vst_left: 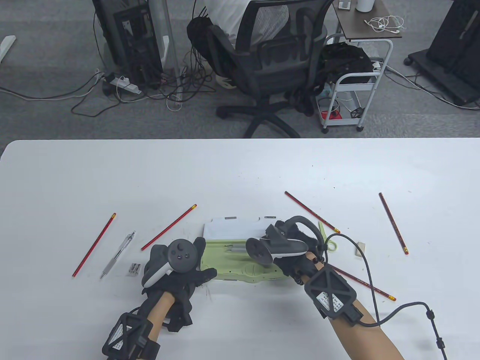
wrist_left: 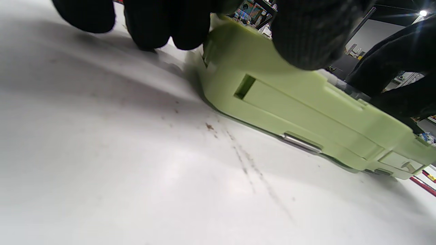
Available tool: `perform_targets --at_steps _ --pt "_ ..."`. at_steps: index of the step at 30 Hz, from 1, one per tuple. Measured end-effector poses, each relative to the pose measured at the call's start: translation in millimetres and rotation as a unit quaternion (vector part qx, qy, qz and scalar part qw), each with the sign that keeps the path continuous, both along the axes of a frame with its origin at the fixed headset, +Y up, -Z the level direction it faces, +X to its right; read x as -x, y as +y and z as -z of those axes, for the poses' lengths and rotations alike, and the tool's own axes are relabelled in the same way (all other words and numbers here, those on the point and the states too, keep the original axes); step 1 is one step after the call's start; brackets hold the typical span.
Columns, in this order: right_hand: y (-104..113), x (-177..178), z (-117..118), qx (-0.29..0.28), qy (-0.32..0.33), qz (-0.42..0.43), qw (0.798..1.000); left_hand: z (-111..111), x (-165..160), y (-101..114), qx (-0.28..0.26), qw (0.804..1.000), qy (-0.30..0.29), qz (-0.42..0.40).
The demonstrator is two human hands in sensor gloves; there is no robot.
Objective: Organize multifunction pencil case
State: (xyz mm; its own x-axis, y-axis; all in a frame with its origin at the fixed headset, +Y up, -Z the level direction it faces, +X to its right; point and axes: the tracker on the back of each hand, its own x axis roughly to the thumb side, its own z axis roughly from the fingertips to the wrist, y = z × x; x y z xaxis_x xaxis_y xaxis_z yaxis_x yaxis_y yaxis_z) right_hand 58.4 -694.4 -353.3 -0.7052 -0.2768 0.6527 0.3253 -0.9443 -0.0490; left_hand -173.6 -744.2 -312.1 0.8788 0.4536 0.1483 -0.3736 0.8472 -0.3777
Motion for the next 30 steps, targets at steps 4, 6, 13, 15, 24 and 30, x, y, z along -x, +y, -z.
perform_targets --at_steps 4,6,13,15,24,30 --pt "-0.5 1.4 -0.6 -0.005 0.002 -0.002 1.0 0.2 0.0 0.0 0.0 1.0 0.0 0.0" --pt "-0.6 1.1 -0.7 -0.008 0.003 0.0 1.0 0.2 0.0 0.0 0.0 1.0 0.0 0.0" --pt "-1.4 -2.9 -0.3 -0.013 0.002 0.015 1.0 0.3 0.0 0.1 0.001 1.0 0.0 0.0" --pt "-1.1 -4.6 -0.1 -0.013 -0.001 0.023 1.0 0.4 0.1 0.1 0.001 1.0 -0.001 0.001" --pt "-1.9 -5.0 -3.8 -0.043 0.009 0.027 0.999 0.1 0.0 0.4 0.002 1.0 -0.001 0.001" --pt "-1.6 -3.2 -5.0 -0.058 0.015 0.023 0.998 0.1 -0.2 0.3 0.002 1.0 0.0 0.001"
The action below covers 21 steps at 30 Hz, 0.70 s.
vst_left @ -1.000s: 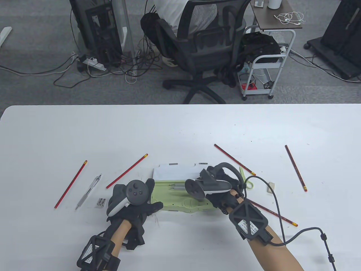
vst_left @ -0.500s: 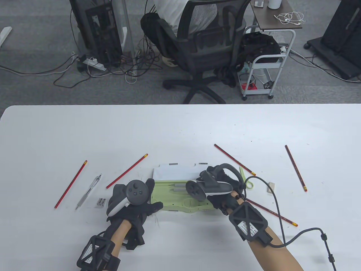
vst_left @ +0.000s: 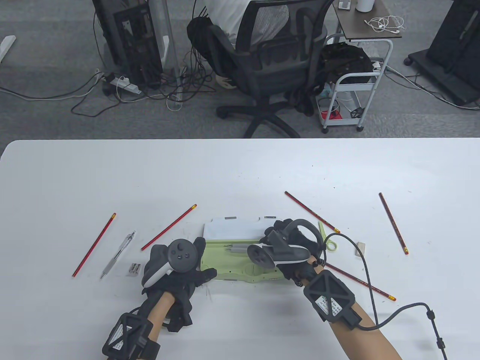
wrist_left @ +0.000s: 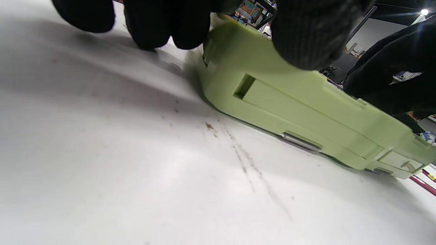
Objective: Organize multifunction pencil case
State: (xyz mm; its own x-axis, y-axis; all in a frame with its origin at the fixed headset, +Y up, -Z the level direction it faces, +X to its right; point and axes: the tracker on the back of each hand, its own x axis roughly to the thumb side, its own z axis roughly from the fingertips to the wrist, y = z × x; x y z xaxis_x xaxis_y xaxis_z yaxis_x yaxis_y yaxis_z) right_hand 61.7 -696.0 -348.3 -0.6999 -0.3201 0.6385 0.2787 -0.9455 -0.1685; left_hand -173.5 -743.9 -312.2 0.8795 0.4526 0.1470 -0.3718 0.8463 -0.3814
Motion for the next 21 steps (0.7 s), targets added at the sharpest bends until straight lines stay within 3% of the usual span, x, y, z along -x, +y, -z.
perform_targets --at_steps 13,18,21 --pt "1 -8 3 -0.024 -0.03 -0.002 0.999 0 0 0 0.002 1.0 -0.001 0.002" --pt "8 -30 3 -0.014 -0.068 0.017 0.997 0 0 0 0.002 1.0 -0.002 0.003" --pt "9 -52 -1 0.013 -0.104 0.069 0.992 0 -1 0 0.002 1.0 -0.003 0.003"
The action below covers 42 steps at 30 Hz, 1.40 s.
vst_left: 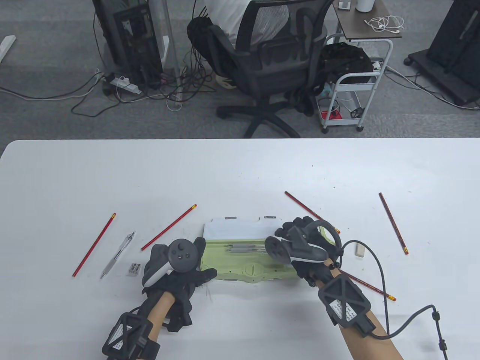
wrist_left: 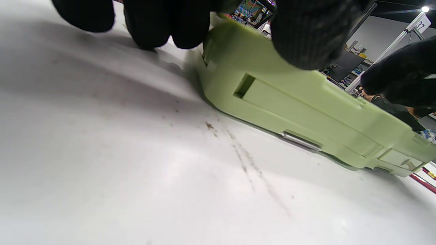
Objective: Organize multifunction pencil case
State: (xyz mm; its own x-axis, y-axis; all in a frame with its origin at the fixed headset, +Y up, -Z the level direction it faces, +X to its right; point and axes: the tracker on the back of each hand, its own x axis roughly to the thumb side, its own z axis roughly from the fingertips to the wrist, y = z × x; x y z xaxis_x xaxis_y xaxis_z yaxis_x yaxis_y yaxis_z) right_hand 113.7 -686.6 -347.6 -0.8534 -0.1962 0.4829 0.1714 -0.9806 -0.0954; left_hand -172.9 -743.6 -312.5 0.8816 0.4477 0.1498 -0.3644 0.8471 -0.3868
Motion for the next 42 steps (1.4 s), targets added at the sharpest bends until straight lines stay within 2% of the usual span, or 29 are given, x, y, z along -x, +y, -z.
perform_targets --at_steps 4,8,14,30,34,37,42 --pt "-7 -29 -9 0.056 -0.046 0.087 0.994 0 0 0 -0.001 1.0 0.0 0.0" --pt "-23 -48 -18 0.116 -0.056 0.155 0.98 0 0 0 -0.001 1.0 -0.001 -0.001" --pt "-40 -49 -18 0.171 -0.045 0.173 0.969 0 0 -1 -0.003 1.0 0.0 -0.003" --pt "-41 -50 -16 0.194 -0.044 0.178 0.964 1 1 2 0.001 1.0 -0.004 -0.004" --pt "-42 -49 -16 0.194 -0.045 0.173 0.964 0 5 13 -0.014 1.0 0.008 0.015" --pt "-42 -49 -16 0.196 -0.045 0.173 0.964 -2 17 32 -0.035 0.998 0.024 0.037" --pt "-41 -49 -16 0.195 -0.043 0.168 0.965 -8 63 76 -0.106 0.985 0.11 0.085"
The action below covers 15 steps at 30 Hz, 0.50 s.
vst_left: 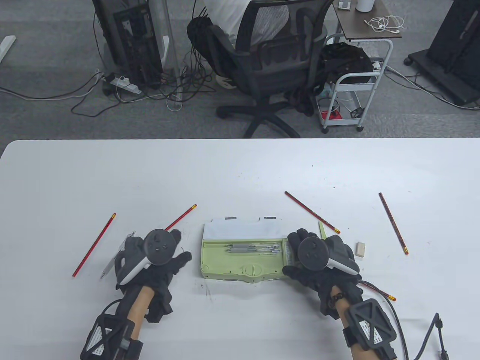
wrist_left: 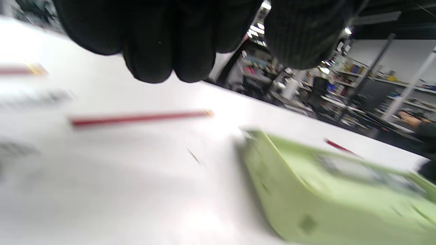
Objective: Organize multifunction pencil case
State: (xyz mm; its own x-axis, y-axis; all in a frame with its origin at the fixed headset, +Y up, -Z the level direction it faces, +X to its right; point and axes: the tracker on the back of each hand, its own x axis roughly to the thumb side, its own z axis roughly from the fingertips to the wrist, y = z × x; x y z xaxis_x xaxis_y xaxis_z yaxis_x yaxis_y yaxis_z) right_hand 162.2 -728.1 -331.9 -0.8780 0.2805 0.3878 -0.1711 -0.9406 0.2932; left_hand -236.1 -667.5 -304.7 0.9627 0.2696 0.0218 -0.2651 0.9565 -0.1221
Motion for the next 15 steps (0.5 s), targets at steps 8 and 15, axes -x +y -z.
perform_targets --at_steps 8,15 --pt "0 1 0 0.0 0.001 -0.005 1.0 0 73 -3 0.039 0.985 0.136 0.095" --pt "0 1 0 -0.001 0.001 -0.005 1.0 8 92 -46 0.105 0.962 0.171 0.186"
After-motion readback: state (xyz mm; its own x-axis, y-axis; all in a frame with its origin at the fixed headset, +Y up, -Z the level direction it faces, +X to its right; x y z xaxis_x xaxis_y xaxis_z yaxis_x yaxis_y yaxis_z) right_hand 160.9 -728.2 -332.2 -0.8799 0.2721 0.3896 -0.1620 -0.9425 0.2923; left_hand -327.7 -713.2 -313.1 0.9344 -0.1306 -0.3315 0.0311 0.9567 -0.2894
